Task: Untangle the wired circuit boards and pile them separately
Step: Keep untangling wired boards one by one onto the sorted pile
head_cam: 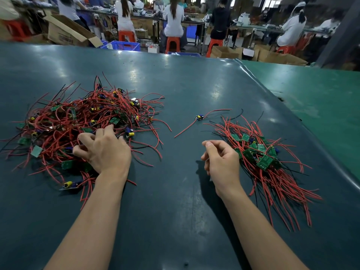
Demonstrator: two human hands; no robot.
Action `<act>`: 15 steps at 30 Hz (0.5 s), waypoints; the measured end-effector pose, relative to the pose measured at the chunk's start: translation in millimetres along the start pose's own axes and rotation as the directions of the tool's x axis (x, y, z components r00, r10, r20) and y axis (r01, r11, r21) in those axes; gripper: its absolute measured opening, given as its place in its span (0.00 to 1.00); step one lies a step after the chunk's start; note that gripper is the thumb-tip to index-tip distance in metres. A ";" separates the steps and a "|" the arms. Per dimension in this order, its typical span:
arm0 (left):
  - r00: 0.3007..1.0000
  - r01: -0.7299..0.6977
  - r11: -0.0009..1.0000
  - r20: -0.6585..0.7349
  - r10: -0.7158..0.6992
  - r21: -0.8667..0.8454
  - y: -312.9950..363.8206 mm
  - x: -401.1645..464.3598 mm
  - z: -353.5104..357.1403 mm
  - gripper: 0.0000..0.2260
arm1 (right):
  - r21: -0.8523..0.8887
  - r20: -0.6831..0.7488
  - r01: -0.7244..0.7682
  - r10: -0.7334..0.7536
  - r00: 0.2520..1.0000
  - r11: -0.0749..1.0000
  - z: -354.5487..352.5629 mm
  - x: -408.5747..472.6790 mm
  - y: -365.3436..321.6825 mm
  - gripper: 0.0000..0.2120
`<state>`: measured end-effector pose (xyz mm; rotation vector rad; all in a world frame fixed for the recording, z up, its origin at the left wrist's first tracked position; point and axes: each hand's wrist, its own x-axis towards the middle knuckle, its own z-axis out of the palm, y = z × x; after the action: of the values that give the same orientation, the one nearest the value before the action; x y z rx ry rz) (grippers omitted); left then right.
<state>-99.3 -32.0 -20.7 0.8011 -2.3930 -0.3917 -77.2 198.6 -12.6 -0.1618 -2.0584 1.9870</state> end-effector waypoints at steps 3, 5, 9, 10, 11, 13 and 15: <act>1.000 0.018 1.000 -0.023 -0.019 -0.026 -0.5 0.3 -1.1 0.08 | -0.014 0.003 0.004 -0.004 1.000 1.000 -0.1 0.1 0.6 0.07; 0.999 0.025 0.999 -0.032 -0.027 -0.036 1.1 -1.5 -0.9 0.08 | -0.020 0.007 0.006 -0.006 1.000 1.000 -0.4 0.3 1.3 0.07; 0.981 -0.031 0.995 -0.192 0.012 -0.098 4.3 -7.6 -5.7 0.10 | -0.051 0.021 0.021 -0.019 1.000 0.998 -0.4 1.0 3.9 0.07; 0.968 -0.050 0.992 -0.250 0.019 -0.118 5.1 -8.5 -8.0 0.11 | -0.056 0.021 0.023 -0.022 1.000 0.998 -0.4 1.1 4.7 0.07; 0.953 -0.070 0.989 -0.303 0.027 -0.133 5.8 -9.2 -9.7 0.12 | -0.059 0.019 0.025 -0.024 1.000 0.998 0.1 1.5 5.4 0.07; 0.926 -0.123 0.979 -0.374 0.054 -0.162 7.2 -10.6 -11.7 0.12 | -0.069 0.018 0.031 -0.030 0.999 0.997 1.2 1.8 7.0 0.08; 0.899 -0.199 0.959 -0.427 0.098 -0.200 9.6 -12.9 -12.3 0.12 | -0.074 0.026 0.042 -0.041 0.999 0.996 2.1 2.0 8.1 0.08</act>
<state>-87.7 -17.7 -12.3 0.5223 -1.9477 -0.3936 -80.6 197.5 -20.5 -0.1088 -2.1351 1.8986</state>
